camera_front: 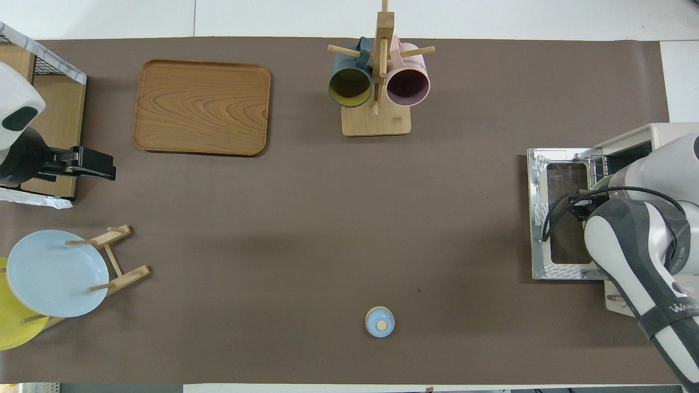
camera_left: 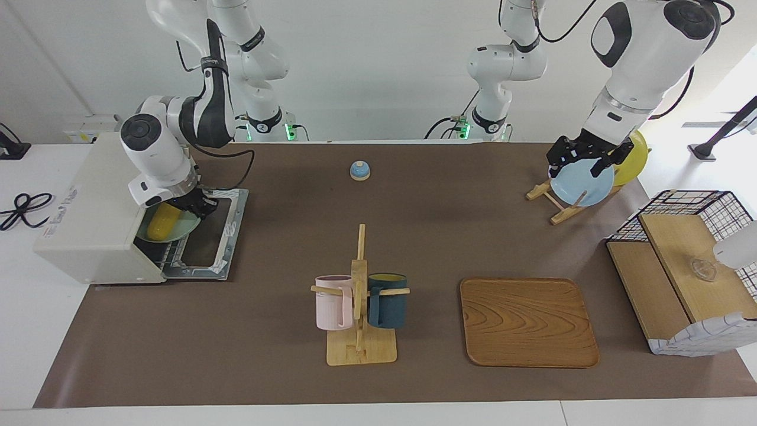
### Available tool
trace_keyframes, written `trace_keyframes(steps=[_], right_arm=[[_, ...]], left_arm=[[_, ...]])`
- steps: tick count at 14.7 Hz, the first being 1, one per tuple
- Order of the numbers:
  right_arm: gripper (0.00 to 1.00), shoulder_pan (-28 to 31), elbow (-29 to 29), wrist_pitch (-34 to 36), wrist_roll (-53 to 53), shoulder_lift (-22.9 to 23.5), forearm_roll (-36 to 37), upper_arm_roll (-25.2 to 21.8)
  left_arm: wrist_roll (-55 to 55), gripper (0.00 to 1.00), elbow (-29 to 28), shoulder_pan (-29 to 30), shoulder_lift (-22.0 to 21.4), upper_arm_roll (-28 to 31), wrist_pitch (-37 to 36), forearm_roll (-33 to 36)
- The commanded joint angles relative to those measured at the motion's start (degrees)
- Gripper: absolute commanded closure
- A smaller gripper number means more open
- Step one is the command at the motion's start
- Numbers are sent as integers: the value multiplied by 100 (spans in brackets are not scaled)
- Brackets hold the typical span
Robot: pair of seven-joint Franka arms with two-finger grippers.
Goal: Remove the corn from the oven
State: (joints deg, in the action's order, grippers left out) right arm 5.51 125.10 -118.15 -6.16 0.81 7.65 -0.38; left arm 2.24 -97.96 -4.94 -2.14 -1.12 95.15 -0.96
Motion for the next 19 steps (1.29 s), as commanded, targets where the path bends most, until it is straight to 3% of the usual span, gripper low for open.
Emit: trace_keyframes(steps=[1, 4, 6, 8, 11, 13, 17, 19], right_arm=[[100, -259, 24, -16, 80, -29, 193, 64], [100, -1093, -458, 387, -541, 155, 184, 82], [100, -1743, -1256, 853, -1323, 628, 114, 91], [100, -2394, -2161, 1336, -2210, 1251, 44, 108], [100, -3299, -3743, 1707, -3660, 2595, -123, 108], [100, -3740, -3915, 1350, -4426, 2924, -141, 143], [100, -4119, -3818, 926, -4789, 2933, -404, 231], [100, -4172, -3486, 235, -4938, 2925, -649, 249]], left_arm=[[5, 0, -294, -16, -207, -11, 144, 53], [-13, 0, -347, -25, -234, -11, 161, 52], [-13, 0, -382, -34, -251, -11, 205, 52], [-21, 0, -382, -25, -251, -11, 205, 52], [-39, 0, -382, -25, -251, -11, 205, 44], [-48, 0, -391, -16, -251, -11, 223, 44], [-214, 0, -461, 28, -243, -11, 328, 44], [-416, 0, -496, 37, -243, -11, 355, 26]])
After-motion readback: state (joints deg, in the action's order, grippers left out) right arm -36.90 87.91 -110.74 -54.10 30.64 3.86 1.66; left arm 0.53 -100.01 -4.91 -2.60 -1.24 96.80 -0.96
